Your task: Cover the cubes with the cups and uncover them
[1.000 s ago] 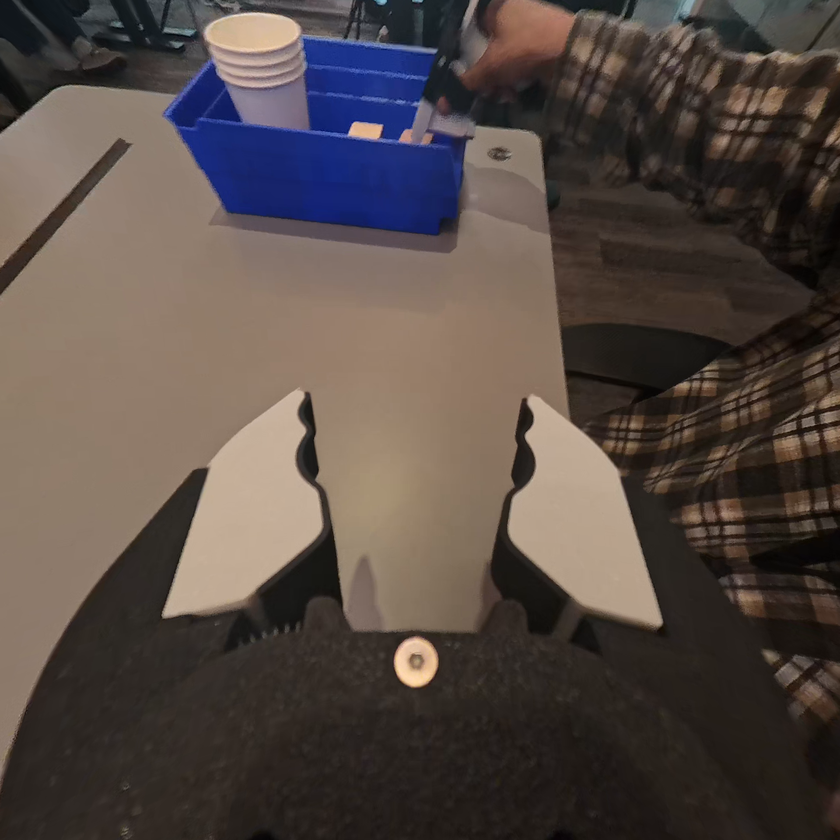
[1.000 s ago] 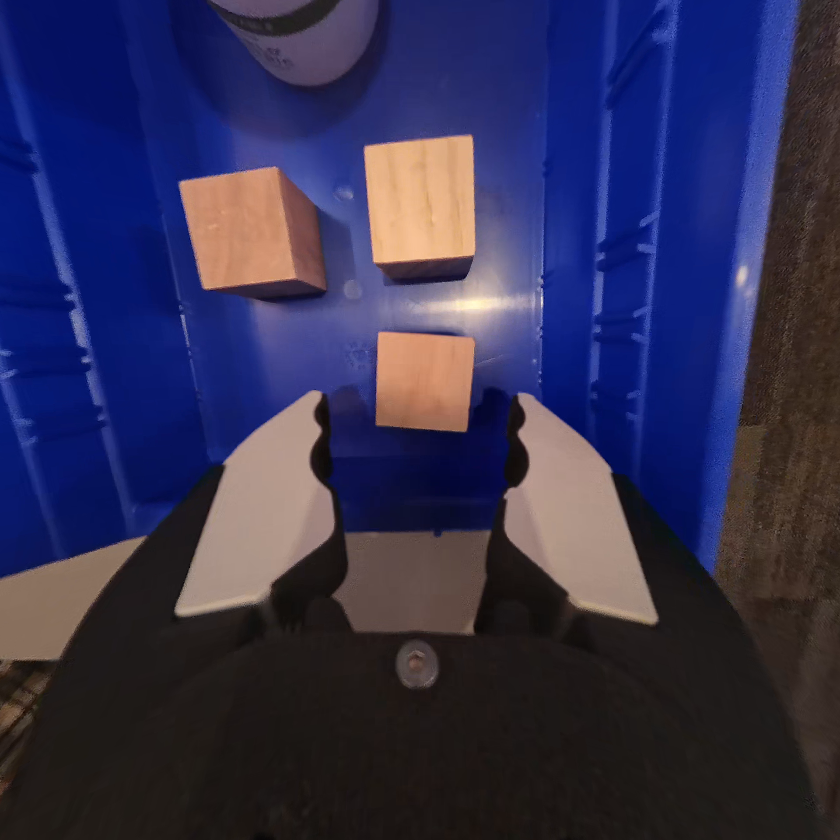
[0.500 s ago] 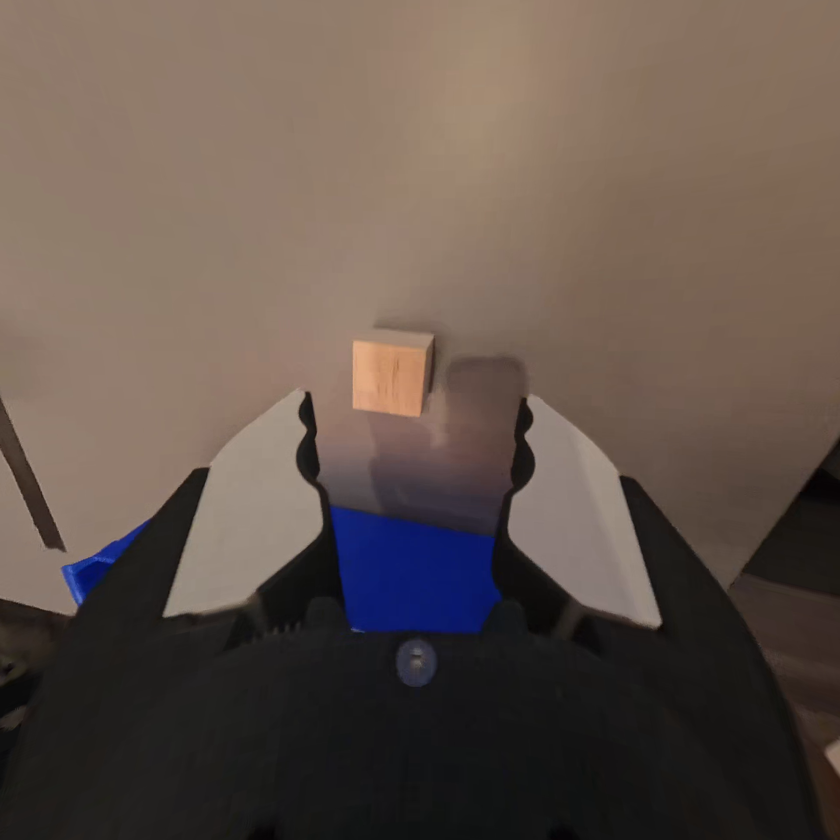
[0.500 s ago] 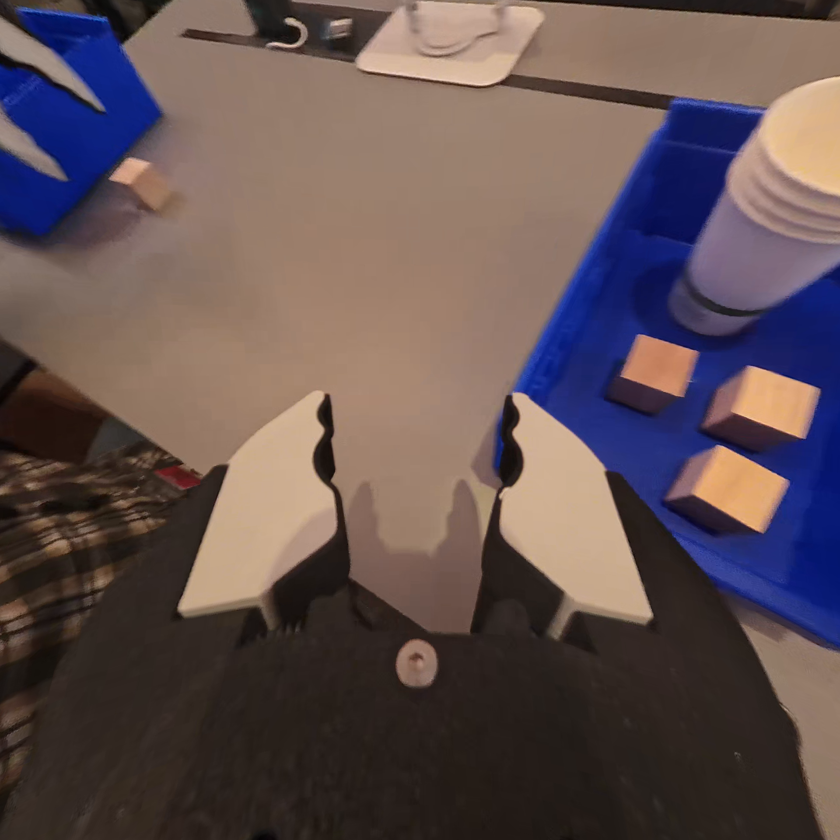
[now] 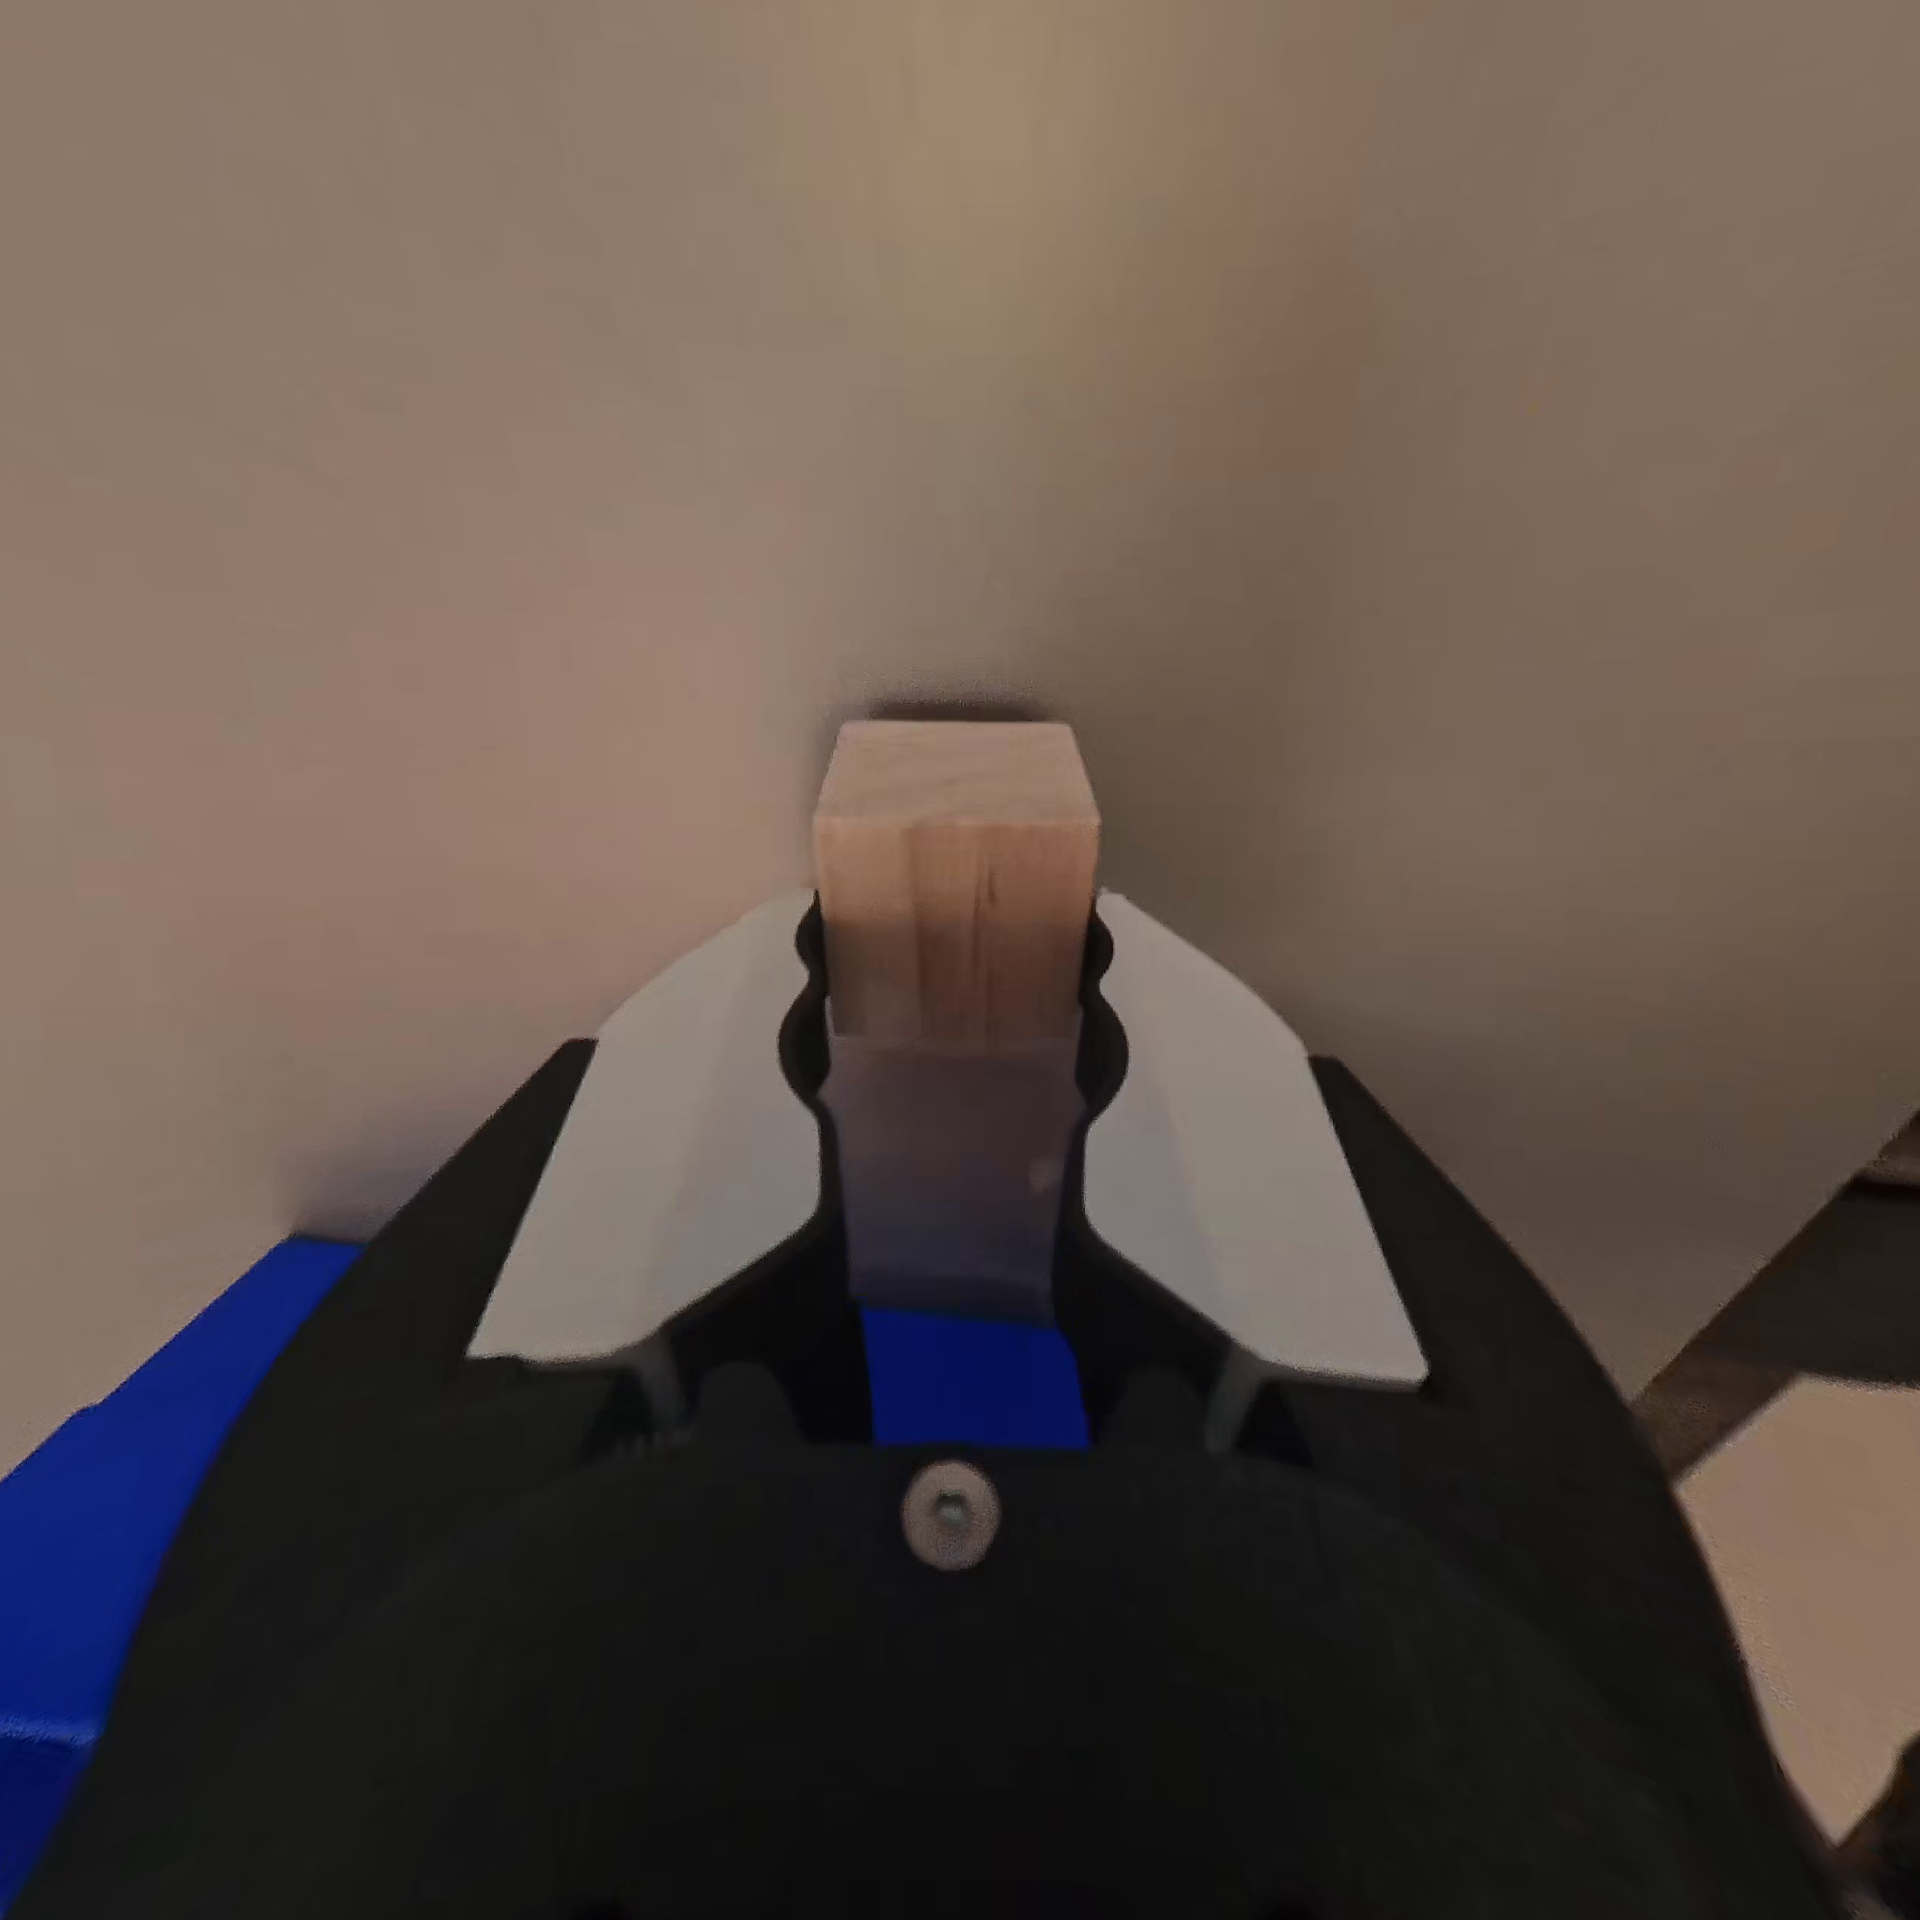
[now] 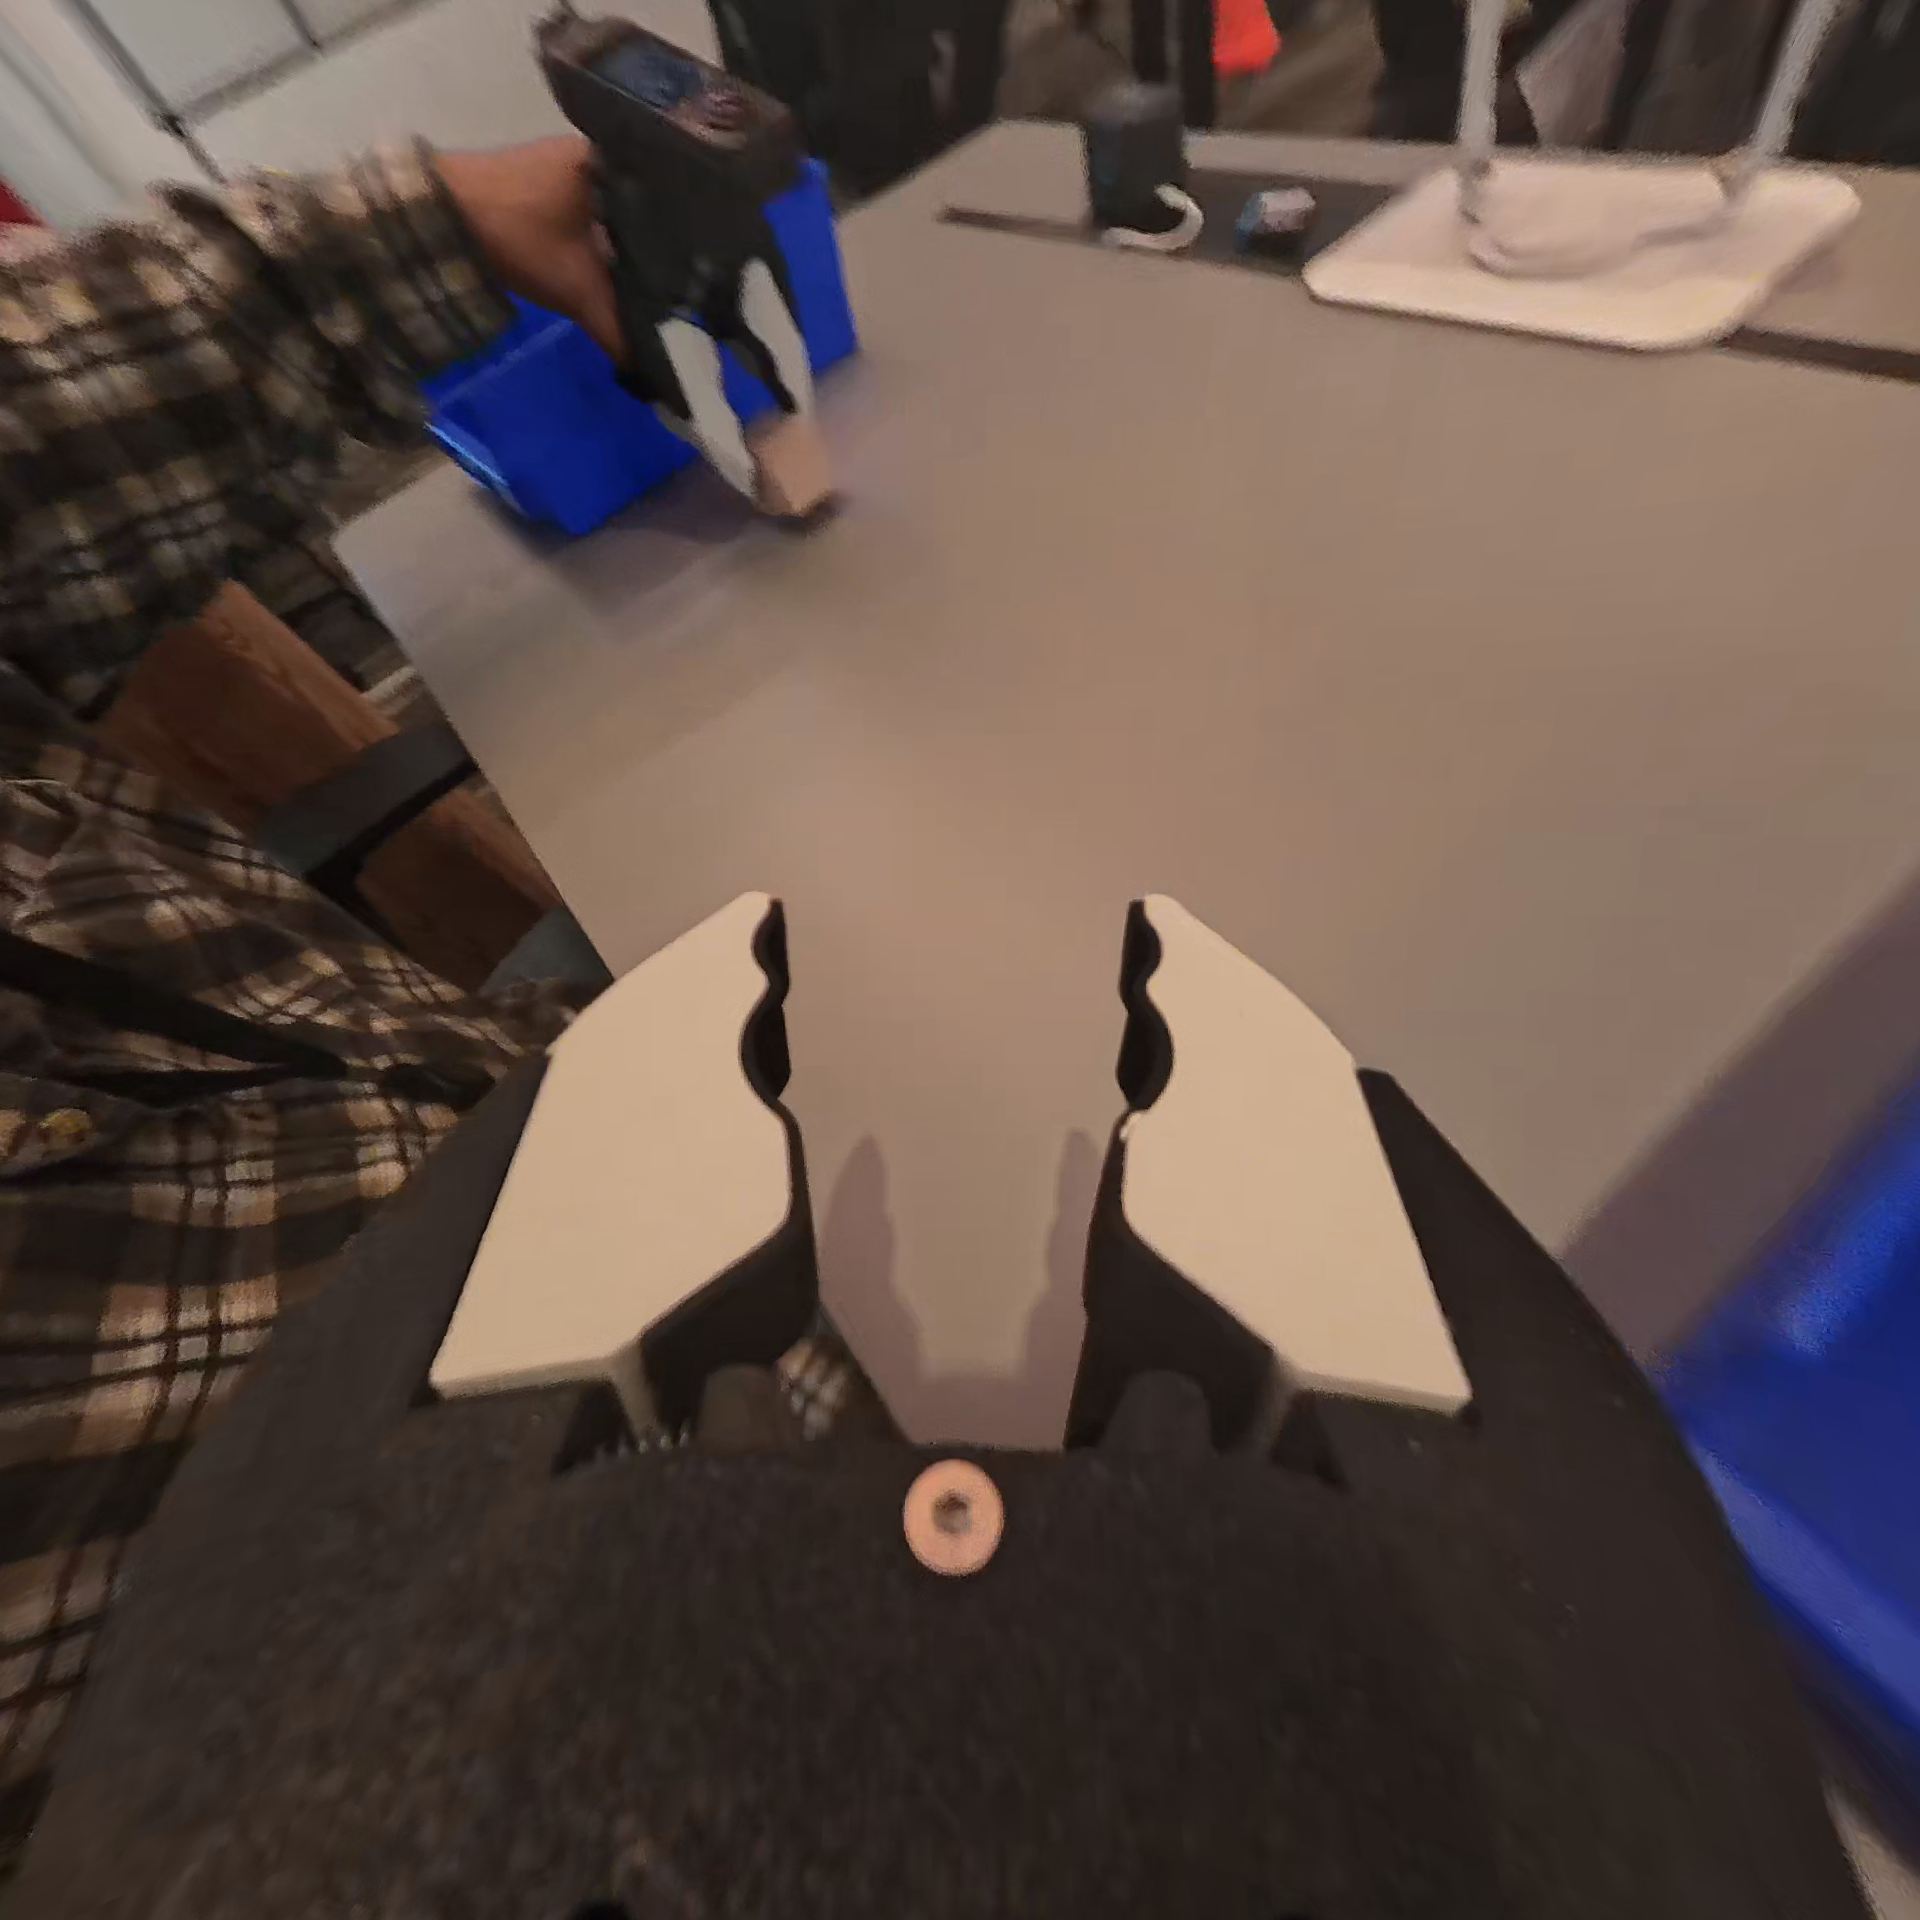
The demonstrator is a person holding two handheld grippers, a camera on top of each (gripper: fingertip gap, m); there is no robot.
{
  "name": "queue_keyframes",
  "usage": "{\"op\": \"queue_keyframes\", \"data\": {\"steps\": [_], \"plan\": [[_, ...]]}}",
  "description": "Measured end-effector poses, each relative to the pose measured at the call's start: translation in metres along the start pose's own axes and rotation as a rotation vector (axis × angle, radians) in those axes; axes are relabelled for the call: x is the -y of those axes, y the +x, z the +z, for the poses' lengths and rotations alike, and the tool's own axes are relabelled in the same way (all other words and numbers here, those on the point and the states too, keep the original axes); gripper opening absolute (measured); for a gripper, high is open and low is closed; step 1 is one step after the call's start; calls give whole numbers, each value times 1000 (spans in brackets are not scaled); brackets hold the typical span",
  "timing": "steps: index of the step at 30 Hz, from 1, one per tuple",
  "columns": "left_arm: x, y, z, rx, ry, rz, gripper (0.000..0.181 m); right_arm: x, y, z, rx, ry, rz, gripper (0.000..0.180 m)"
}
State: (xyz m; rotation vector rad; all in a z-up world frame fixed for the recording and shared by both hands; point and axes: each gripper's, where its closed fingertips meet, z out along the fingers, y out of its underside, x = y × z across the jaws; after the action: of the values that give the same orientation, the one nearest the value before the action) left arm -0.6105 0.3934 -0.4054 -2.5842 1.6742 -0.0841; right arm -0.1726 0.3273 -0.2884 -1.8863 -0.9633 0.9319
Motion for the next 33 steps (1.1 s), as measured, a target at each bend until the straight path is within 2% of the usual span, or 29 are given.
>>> {"op": "queue_keyframes", "data": {"steps": [3,7,11,15,19,22,28,29,33], "plan": [[45,16,-25,8,229,-17,44,20,-21,33,150,117,-63,63],[119,63,-66,-27,542,20,44,45,-45,87,325,134,-165,69],[166,112,-78,-18,623,144,44,62,-62,132,403,2,-315,74],[192,144,-83,-39,654,232,44,64,-71,152,447,-167,-437,67],[206,157,-88,-62,686,262,44,55,-80,157,495,-273,-506,55],[212,163,-89,-81,698,278,44,46,-77,159,472,-339,-548,43],[228,171,-100,-140,813,261,45,49,-75,141,419,-372,-512,42],[232,172,-103,-151,843,245,47,52,-72,136,389,-377,-509,42],[240,166,-111,-130,904,173,81,64,-39,94,223,-412,-442,43]]}}
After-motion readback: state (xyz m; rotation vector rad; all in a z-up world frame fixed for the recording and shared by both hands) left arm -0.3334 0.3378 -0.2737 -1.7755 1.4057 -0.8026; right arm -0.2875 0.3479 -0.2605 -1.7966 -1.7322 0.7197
